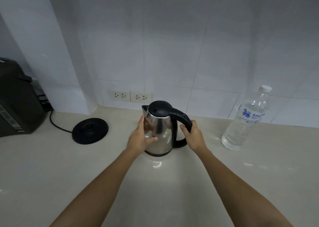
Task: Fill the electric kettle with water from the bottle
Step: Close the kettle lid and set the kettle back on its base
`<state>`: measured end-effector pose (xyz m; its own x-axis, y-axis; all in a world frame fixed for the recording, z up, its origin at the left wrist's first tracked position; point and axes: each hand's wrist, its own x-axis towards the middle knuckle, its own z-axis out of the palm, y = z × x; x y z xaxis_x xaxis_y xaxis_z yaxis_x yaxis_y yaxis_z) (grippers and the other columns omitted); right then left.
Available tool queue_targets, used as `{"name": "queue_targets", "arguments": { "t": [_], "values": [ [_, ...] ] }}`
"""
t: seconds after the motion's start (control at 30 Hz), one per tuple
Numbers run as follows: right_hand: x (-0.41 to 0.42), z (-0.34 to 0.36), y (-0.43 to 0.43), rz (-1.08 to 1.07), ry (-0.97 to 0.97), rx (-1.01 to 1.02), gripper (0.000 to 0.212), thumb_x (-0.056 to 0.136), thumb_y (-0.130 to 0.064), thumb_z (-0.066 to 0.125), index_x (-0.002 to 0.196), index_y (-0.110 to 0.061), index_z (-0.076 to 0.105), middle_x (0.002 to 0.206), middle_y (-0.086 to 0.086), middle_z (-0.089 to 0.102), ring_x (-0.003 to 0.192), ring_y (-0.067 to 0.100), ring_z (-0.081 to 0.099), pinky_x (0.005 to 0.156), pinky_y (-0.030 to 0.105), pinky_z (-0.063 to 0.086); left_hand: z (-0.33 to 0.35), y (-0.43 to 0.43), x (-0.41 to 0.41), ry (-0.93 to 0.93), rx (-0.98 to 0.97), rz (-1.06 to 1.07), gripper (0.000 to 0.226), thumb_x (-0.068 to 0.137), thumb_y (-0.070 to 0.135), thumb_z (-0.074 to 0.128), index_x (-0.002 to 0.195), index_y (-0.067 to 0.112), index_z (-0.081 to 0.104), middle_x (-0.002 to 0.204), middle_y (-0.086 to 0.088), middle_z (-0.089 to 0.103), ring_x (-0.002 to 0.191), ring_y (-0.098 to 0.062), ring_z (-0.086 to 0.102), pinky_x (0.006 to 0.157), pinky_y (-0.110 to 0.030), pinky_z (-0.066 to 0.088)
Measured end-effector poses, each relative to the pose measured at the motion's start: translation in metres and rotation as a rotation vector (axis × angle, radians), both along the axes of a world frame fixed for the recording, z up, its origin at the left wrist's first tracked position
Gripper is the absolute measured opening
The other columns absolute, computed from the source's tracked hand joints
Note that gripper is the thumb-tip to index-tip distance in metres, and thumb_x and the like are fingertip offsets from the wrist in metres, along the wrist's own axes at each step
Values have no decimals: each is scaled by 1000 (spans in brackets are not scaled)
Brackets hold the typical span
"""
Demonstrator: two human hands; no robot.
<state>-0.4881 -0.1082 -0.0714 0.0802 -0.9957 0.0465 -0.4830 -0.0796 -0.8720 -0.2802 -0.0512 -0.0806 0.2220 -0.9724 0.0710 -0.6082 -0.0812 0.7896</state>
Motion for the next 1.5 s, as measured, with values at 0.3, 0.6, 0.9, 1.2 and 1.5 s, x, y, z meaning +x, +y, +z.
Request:
{"name": "queue_targets", "arguments": {
  "t": [0.3,0.6,0.9,1.2,1.5],
  "values": [
    [-4,-10,0,-70,169,-185,30,96,-33,53,118,-14,54,103,1,61,94,22,60,80,36,50,-8,2,-7,165,15,8,106,80,22,77,154,27,2,143,-1,45,128,-20,48,102,-31,42],
    [-10,-2,-3,-9,60,-87,22,92,-29,60,107,-11,58,84,3,61,80,22,58,69,28,43,-9,-1,-13,197,8,55,113,72,28,84,153,28,5,147,0,45,132,-22,47,106,-35,42],
    [23,26,-16,-33,-41,-132,15,86,-23,68,98,-15,66,85,4,67,80,21,63,75,33,51,11,-7,21,174,-63,60,105,71,35,83,149,34,12,135,3,55,124,-18,54,105,-40,46],
    [136,55,-14,-11,-164,-177,7,86,-21,67,92,-20,62,84,1,65,77,16,60,72,28,49,54,-9,138,99,-91,50,104,68,37,84,148,34,17,129,6,59,122,-16,55,106,-45,45],
    [252,44,-1,12,-220,-117,9,85,-21,69,92,-20,64,79,-4,63,72,7,58,63,16,44,52,6,253,47,-97,66,86,72,27,83,139,26,29,114,6,62,110,-16,58,102,-41,48]
  ]
}}
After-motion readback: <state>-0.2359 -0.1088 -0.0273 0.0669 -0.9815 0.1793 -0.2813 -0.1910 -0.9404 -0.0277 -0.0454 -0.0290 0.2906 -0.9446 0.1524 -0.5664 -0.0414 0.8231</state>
